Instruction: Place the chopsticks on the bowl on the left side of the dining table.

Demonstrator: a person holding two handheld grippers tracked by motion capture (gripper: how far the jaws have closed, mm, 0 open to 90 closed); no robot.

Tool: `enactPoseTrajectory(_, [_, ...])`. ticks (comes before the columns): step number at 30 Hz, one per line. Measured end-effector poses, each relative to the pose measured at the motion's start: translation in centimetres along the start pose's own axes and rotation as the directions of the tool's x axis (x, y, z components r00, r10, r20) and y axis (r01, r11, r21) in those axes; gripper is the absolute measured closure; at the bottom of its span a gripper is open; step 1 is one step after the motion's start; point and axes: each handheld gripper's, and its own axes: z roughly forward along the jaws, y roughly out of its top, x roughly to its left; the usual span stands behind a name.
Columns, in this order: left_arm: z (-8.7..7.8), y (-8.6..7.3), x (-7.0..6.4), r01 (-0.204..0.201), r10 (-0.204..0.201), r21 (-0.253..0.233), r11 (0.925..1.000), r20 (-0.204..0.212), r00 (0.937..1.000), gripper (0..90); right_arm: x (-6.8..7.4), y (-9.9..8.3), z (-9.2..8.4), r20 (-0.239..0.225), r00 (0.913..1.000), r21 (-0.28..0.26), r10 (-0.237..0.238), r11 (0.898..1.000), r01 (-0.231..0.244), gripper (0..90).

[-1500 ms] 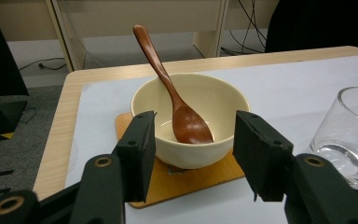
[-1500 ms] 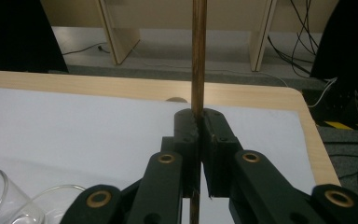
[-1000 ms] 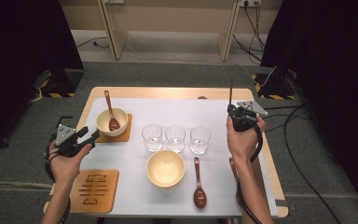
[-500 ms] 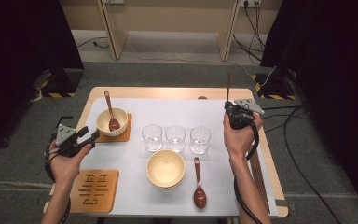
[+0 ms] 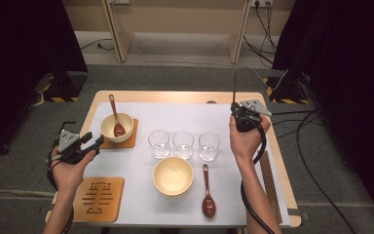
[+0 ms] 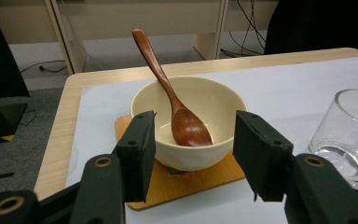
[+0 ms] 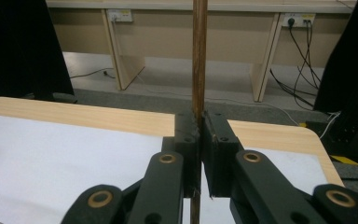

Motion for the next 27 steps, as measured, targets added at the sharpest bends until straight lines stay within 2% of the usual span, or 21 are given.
enactPoseTrajectory(27, [0.0,0.0,-0.1,-0.003,0.003,0.004,1.0,0.003,1.0,48.5,1.2,0.5,1.7,-0.005,0.9999,-0.008,-0.015,1.0,0.015,85.4])
